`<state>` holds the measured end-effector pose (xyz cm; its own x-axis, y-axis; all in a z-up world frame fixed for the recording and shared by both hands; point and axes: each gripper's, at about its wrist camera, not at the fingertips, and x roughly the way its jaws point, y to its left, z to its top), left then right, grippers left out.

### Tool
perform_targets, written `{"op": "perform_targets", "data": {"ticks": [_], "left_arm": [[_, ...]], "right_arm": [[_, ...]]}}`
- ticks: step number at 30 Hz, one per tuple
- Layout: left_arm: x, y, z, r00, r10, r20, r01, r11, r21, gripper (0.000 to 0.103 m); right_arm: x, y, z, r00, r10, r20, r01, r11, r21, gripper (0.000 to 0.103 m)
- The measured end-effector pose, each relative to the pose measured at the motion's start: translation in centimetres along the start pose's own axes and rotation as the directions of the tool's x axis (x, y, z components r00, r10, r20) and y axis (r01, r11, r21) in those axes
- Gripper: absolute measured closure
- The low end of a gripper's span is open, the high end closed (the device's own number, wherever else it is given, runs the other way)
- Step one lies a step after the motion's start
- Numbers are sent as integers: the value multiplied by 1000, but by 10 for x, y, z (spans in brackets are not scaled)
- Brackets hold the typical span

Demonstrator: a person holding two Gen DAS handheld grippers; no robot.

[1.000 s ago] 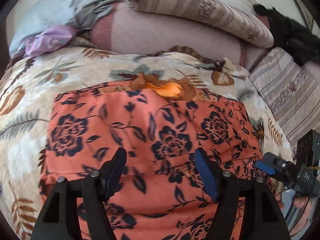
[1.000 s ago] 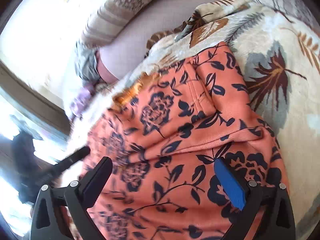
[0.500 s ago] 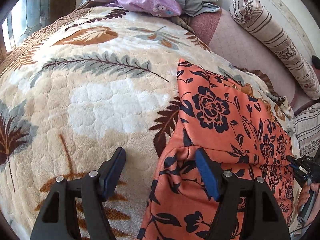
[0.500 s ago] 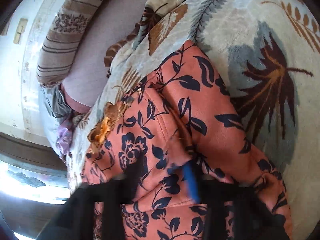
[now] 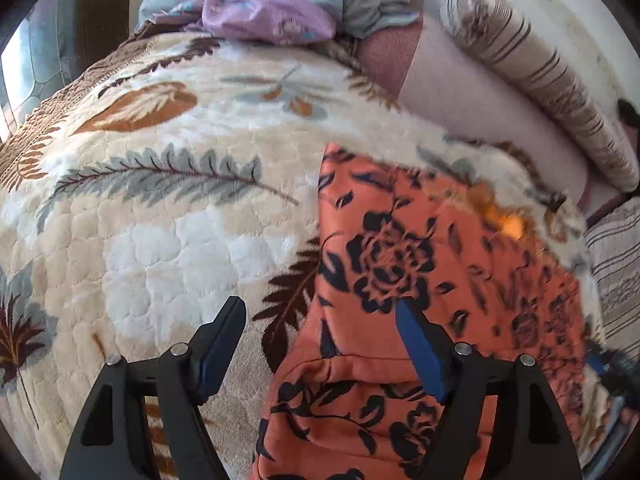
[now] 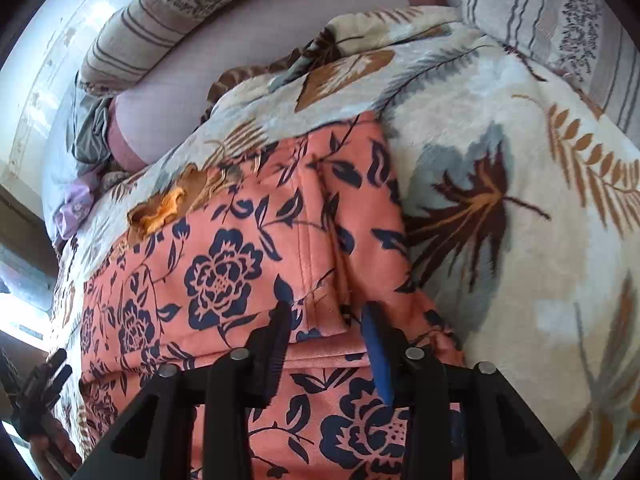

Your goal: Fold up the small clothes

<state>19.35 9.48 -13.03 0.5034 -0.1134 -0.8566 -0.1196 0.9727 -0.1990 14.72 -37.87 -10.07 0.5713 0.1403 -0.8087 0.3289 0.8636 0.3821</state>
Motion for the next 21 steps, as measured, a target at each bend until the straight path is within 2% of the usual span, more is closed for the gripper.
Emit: {"op": "perform_targets", "data": {"ticks": [1,2,3,4,6,8,9,11,12,14,16,19,21], "left_arm": [[13,-2,-3,999,34,-32,-34,999,23,25],[11,-7,-6,998,59,25,-60,997,56,24],[10,-13,-8,995,87,47,-91,992,90,24],[10,-16,-10,993,103,52,-108,989,104,24],[11,-13,-9,995,92,46,-95,992,84,23],[11,-13,-8,995,91,41,-94,992,88,23],[11,-14,-9,994,97,41,-101,990,95,23],[12,-14,-8,995,99,35,-102,990,101,22],[11,-13,-7,995,96,24,-98,990,104,22],[6,-9,-4,996,91,0,-91,991,96,22],[-8,-3,-8,997,73,19,-74,995,74,23],[-38,9,-26,997,53,51,-58,995,83,22],[-56,24,-46,998,41,39,-43,997,61,22]], "right_arm": [[-12,1,5,999,15,45,-15,1000,6,38],[-23,4,12,996,40,76,-40,999,4,38],[-31,7,18,992,83,91,-84,997,0,38],[-34,12,25,986,144,88,-144,990,-6,36],[-26,29,35,960,274,52,-273,962,-22,32],[2,34,45,939,345,1,-345,939,-10,27],[21,31,47,940,339,-34,-339,941,13,20],[69,9,43,960,242,-138,-227,967,120,21],[74,-2,43,954,274,-123,-250,951,180,27],[51,-3,44,950,304,-72,-286,939,188,27],[22,6,40,953,299,-58,-291,950,110,27],[-14,4,22,953,285,-104,-284,959,23,26],[-27,-11,3,963,213,-167,-218,976,-11,26]]}}
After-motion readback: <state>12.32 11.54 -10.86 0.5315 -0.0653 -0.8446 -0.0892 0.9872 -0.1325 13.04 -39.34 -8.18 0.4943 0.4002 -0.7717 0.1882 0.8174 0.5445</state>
